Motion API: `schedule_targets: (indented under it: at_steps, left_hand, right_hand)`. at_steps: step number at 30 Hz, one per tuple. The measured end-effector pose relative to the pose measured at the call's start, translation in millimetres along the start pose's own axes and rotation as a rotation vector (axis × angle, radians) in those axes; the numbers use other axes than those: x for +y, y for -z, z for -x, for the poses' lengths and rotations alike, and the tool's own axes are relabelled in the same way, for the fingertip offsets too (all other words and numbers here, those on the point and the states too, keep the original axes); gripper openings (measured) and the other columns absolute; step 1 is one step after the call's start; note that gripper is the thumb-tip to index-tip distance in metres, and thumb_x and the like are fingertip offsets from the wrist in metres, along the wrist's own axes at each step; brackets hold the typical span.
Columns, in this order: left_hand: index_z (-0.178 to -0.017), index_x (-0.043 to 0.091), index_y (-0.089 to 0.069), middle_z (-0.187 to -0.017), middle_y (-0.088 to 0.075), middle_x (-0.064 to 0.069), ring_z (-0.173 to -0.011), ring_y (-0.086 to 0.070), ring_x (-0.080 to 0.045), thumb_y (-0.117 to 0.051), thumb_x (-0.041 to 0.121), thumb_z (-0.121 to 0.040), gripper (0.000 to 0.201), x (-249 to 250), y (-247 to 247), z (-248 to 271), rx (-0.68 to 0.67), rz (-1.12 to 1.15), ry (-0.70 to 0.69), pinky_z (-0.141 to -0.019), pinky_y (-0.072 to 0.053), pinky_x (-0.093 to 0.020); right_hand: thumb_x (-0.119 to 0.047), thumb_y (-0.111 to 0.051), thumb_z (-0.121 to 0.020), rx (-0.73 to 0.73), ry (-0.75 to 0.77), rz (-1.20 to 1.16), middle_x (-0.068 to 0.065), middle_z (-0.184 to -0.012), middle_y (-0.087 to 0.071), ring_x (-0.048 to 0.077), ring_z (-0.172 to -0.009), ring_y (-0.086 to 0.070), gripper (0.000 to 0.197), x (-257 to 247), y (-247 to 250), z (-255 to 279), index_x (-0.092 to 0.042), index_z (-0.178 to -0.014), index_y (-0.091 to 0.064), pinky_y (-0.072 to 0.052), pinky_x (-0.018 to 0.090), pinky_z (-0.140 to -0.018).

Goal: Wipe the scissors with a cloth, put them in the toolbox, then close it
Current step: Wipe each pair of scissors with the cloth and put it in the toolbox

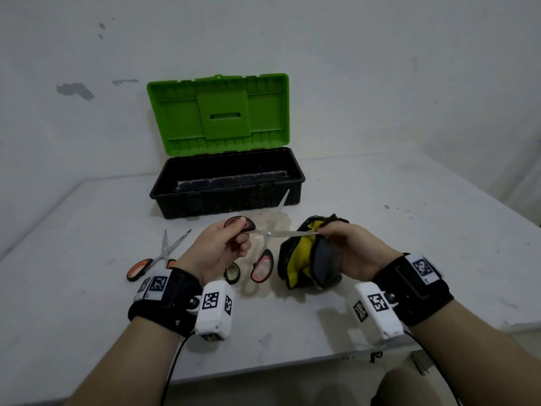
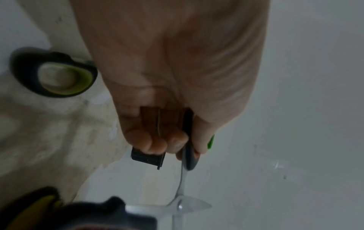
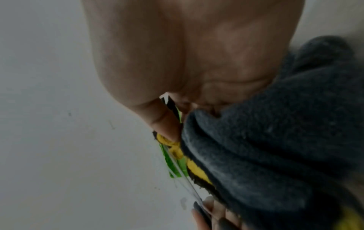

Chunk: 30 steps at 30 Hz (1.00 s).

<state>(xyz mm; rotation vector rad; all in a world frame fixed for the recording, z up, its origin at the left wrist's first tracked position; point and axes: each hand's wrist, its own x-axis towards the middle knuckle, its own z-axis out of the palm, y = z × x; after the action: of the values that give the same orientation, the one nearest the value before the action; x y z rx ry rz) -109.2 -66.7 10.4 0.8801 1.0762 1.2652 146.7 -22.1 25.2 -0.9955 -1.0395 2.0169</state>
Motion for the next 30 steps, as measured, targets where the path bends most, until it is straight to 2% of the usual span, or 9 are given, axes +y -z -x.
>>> schedule_targets:
  at_steps: [2, 6, 8, 10, 11, 16, 19, 24, 30]
  left_hand:
    - [-0.088, 0.009, -0.055, -0.059, -0.045, 0.001, -0.059, -0.050, -0.016, -0.051, 0.021, -0.099, 0.017, 0.5, 1.4, 2.1, -0.042, 0.027, 0.002, -0.055, -0.046, -0.023]
    - [-0.086, 0.009, -0.054, -0.057, -0.041, 0.001, -0.058, -0.049, -0.017, -0.051, 0.020, -0.098, 0.017, -0.1, -1.8, 3.4, -0.053, 0.013, 0.004, -0.054, -0.044, -0.024]
    - [-0.086, 0.009, -0.053, -0.057, -0.039, 0.001, -0.057, -0.048, -0.017, -0.046, 0.019, -0.104, 0.021, -1.5, -2.5, 2.7, -0.034, -0.013, 0.015, -0.053, -0.043, -0.024]
    - [-0.088, 0.008, -0.054, -0.057, -0.039, 0.001, -0.057, -0.047, -0.018, -0.044, 0.019, -0.105, 0.023, -2.3, -2.2, 2.4, -0.024, -0.047, 0.022, -0.054, -0.043, -0.024]
    - [-0.088, 0.008, -0.054, -0.057, -0.039, 0.001, -0.057, -0.047, -0.018, -0.044, 0.019, -0.106, 0.023, -2.7, -2.0, 2.4, -0.022, -0.064, 0.025, -0.054, -0.043, -0.024]
    - [-0.090, 0.007, -0.053, -0.057, -0.040, 0.001, -0.057, -0.048, -0.017, -0.045, 0.019, -0.105, 0.021, -2.0, -1.7, 4.0, -0.015, -0.105, 0.017, -0.054, -0.044, -0.024]
    - [-0.089, 0.008, -0.053, -0.058, -0.041, 0.001, -0.058, -0.049, -0.017, -0.045, 0.019, -0.105, 0.021, -2.1, -0.6, 4.1, -0.024, -0.146, -0.005, -0.056, -0.044, -0.024]
    - [-0.089, 0.008, -0.054, -0.062, -0.045, 0.001, -0.062, -0.051, -0.015, -0.044, 0.017, -0.105, 0.021, -5.3, -3.5, 3.4, -0.102, -0.284, -0.059, -0.061, -0.046, -0.025]
    - [-0.089, 0.008, -0.055, -0.062, -0.046, 0.001, -0.062, -0.055, -0.017, -0.044, 0.017, -0.105, 0.021, -5.2, -5.4, 3.5, -0.155, -0.331, -0.055, -0.062, -0.047, -0.026]
  right_hand:
    - [-0.010, -0.050, -0.091, -0.001, -0.025, -0.016, 0.015, -0.085, -0.070, 0.028, -0.075, -0.069, 0.019, -1.4, 2.9, 1.4, -0.003, -0.085, -0.066, -0.058, 0.032, -0.068]
    - [-0.007, -0.044, -0.098, -0.014, 0.103, -0.047, 0.005, -0.060, -0.066, 0.019, -0.057, -0.068, 0.054, -1.9, 1.8, -3.2, -0.014, -0.049, -0.064, -0.056, 0.025, -0.055]
    - [-0.005, -0.043, -0.099, -0.064, 0.180, -0.066, 0.014, -0.081, -0.073, 0.025, -0.077, -0.072, 0.041, -1.2, -4.8, -5.2, -0.007, -0.073, -0.075, -0.060, 0.033, -0.072]
    - [-0.004, -0.046, -0.097, -0.076, 0.204, -0.079, 0.022, -0.102, -0.070, 0.032, -0.094, -0.070, 0.025, 3.0, -8.3, -9.2, 0.005, -0.104, -0.068, -0.057, 0.040, -0.087]
    - [-0.004, -0.047, -0.096, -0.073, 0.207, -0.077, 0.021, -0.103, -0.070, 0.031, -0.094, -0.070, 0.023, 5.6, -9.5, -11.7, 0.006, -0.107, -0.064, -0.057, 0.039, -0.087]
    - [-0.009, -0.048, -0.093, -0.158, 0.200, -0.057, 0.021, -0.102, -0.070, 0.030, -0.095, -0.067, 0.026, 11.7, -13.1, -14.7, 0.006, -0.108, -0.064, -0.056, 0.038, -0.089]
    - [-0.005, -0.054, -0.093, -0.111, 0.241, 0.132, 0.020, -0.101, -0.071, 0.025, -0.092, -0.068, 0.024, 15.5, -10.9, -18.5, 0.007, -0.110, -0.066, -0.057, 0.031, -0.082]
    - [0.007, -0.066, -0.085, -0.045, 0.259, 0.346, 0.000, -0.070, -0.068, 0.011, -0.069, -0.067, 0.015, 13.1, -16.1, -23.3, -0.006, -0.092, -0.061, -0.053, 0.021, -0.067]
    - [-0.006, -0.070, -0.087, -0.070, 0.169, 0.469, 0.016, -0.096, -0.073, 0.016, -0.077, -0.069, 0.025, 11.5, -19.3, -21.0, 0.002, -0.110, -0.070, -0.053, 0.019, -0.066]
